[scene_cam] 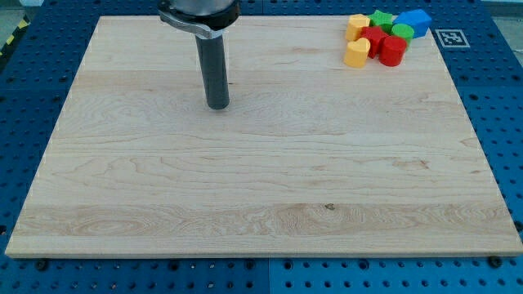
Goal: Push your arm upwards
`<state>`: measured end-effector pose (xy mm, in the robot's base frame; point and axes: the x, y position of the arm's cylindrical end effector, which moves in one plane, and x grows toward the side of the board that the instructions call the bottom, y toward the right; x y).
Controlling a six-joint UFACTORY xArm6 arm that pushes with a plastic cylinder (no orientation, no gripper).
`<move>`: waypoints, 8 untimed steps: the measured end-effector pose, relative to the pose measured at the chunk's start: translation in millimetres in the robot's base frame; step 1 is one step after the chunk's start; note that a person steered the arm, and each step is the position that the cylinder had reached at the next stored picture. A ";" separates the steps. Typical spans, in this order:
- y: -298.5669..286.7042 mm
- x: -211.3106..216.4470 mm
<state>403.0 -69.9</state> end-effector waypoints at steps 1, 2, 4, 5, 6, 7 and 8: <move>0.0 0.0; 0.0 0.0; 1.1 -0.1; 1.1 -6.4; 1.1 -6.4; 1.1 -8.5; 1.1 -8.5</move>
<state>394.5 -68.9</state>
